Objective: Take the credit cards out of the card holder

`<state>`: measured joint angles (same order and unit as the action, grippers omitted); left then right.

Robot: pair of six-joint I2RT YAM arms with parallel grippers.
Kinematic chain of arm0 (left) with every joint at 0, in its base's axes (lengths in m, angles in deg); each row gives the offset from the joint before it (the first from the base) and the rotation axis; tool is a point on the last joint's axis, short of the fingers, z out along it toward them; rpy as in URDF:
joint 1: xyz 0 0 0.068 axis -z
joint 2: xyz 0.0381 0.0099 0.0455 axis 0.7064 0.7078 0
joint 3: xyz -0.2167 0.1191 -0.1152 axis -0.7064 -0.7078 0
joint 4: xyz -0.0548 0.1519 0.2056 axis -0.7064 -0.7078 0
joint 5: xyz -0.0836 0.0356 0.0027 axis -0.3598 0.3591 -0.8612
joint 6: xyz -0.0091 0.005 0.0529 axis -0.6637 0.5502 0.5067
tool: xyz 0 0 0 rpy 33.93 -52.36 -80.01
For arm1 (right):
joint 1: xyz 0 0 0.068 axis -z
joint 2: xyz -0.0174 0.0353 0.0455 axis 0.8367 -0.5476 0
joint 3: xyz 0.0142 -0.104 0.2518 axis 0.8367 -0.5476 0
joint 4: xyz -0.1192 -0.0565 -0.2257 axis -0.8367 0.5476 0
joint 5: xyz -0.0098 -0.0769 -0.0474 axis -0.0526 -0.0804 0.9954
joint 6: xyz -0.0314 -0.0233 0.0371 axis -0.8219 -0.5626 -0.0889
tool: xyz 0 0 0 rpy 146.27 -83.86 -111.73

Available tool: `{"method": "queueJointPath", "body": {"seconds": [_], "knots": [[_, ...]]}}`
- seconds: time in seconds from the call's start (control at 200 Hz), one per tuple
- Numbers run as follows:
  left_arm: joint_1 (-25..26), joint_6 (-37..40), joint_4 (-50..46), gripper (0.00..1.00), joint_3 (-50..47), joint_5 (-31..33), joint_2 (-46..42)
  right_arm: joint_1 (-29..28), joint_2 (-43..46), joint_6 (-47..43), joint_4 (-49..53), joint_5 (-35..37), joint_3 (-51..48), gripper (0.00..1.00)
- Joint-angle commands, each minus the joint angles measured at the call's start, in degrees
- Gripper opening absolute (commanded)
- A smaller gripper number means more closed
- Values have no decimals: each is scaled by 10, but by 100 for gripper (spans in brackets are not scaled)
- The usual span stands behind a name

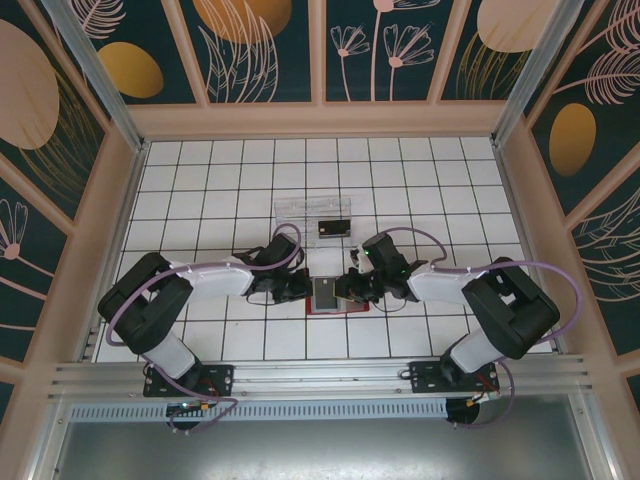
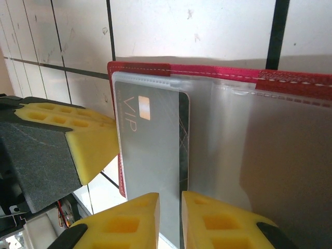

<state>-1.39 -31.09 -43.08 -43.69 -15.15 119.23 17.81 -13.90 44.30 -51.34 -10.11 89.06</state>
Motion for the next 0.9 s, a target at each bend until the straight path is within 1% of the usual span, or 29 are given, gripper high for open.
{"method": "queueJointPath", "body": {"seconds": [0.0, 0.21, 0.475, 0.656, 0.896], "knots": [[7, 21, -48, 1, 13, 21, 18, 3, -9, 1, 6, 5, -2, 20], [10, 39, -87, 2, 28, 47, 28, 0, -12, 2, 2, 1, -1, 21], [14, 38, -88, 1, 30, 46, 30, -2, -5, 14, -27, -16, -9, 21], [14, 38, -88, 2, 30, 45, 31, -8, -3, -16, 64, 48, 17, 21], [14, 36, -88, 2, 31, 44, 28, -13, -3, -13, 58, 46, 19, 22]]}}
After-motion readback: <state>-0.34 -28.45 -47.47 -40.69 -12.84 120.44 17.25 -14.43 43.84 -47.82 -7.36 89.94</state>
